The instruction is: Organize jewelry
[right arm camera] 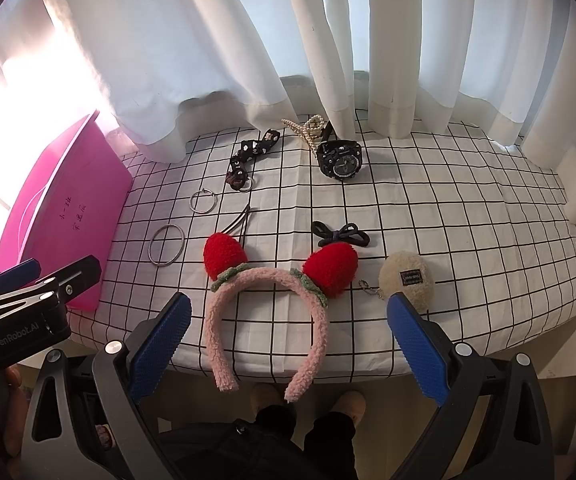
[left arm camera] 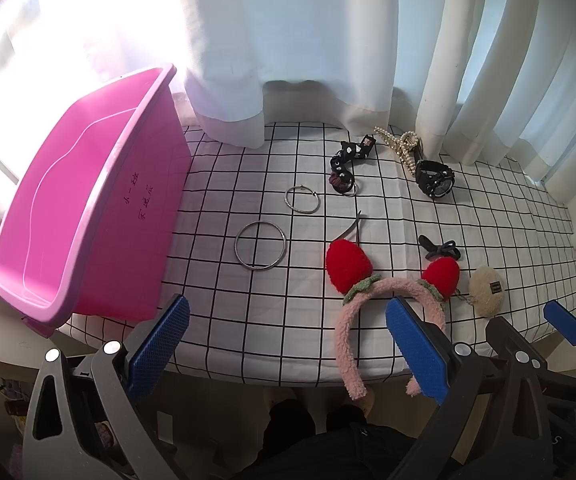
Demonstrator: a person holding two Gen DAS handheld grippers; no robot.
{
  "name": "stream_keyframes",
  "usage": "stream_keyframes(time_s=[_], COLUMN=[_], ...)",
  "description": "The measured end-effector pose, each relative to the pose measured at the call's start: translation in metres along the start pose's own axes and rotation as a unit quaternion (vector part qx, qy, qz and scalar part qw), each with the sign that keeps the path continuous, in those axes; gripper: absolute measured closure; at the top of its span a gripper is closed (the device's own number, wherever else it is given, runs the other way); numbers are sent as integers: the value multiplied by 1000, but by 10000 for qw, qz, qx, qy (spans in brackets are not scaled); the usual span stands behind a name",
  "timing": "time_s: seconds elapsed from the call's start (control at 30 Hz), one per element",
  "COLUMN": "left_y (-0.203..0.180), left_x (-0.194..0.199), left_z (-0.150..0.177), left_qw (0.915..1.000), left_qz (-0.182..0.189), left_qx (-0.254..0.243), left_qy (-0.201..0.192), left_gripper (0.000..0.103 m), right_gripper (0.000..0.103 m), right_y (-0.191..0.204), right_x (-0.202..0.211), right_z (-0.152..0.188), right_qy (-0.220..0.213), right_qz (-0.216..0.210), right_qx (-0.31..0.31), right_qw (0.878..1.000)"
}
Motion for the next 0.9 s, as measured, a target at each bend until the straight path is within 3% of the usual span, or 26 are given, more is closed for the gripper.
stream_keyframes(time_s=[0.9], left_y=[0], left_x=[-1], left_z=[2], left_qw=[10000], left_qz=[-31], left_qx=[4], left_qy=[-25], left_gripper=[6], right_gripper=[9], right_y=[0], right_x=[0], right_z=[-1], right_qy=[-1], right_qz=[-41], right_qx=[-31], right_qw=[10000])
Point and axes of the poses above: each gripper's, at about its wrist camera, not at the fingertips, and x roughly against the way its jaws point, y to its left, z to its underside, the point moved 4 cm from there along -x, roughly the way its jaws point, and after that the axes turned 1 degree about y, right-handed, at the moved point
